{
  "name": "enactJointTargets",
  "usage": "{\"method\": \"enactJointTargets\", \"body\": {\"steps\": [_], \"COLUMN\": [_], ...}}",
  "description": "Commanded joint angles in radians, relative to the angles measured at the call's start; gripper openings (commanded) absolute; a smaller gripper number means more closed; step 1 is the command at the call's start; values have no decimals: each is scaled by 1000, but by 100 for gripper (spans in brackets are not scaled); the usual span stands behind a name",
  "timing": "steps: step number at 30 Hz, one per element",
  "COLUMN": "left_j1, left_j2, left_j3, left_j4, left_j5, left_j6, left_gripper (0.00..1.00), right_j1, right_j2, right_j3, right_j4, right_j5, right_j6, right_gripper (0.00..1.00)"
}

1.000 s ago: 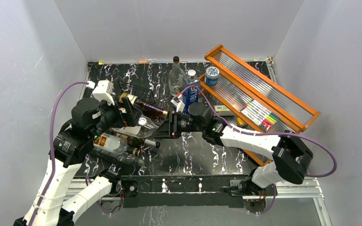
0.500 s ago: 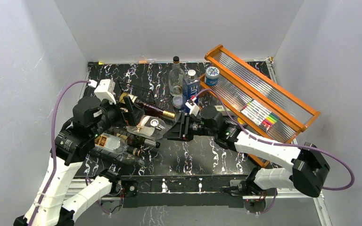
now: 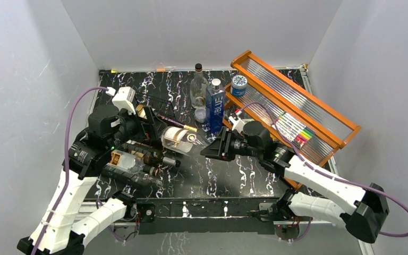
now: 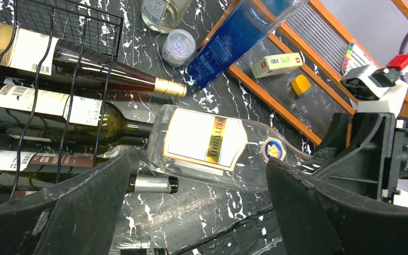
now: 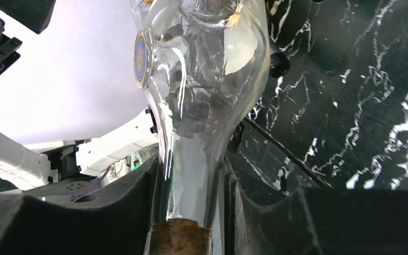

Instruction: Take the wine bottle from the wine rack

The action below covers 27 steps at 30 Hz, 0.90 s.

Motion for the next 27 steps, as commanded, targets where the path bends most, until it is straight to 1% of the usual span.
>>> {"method": "enactJointTargets", "body": {"steps": [1,6,12,17,20,25,27], "left_j1": [4,5,4,4,4,4,4], "left_j2": [-3,-11,-15,-23,-23,-26,-25], "left_j3": [-15,-53,-81,-96,-103,-118,-122], "left_j4": [25,58,71,72,73,80,79], "left_j5": [25,39,44,32,25,14,12], "left_j6": [-7,-23,-29,-18,-5,19,26], "left_gripper": [98,98,98,98,98,98,98], "right_j1": [-36,-78,-125,-163,-182,-183,-185], "right_j2": [-143,-187,-148,-78,-15,74,118], "right_j3": [94,170,270,357,420,513,580], "right_j4": [116,-117,-359,-537,-617,-695,-730], "right_j5": [-4,32,52,86,114,196,228], "right_j6": [-66,-147,-269,-395,-446,-548,-597], "right_gripper": [0,0,0,0,0,0,0]}}
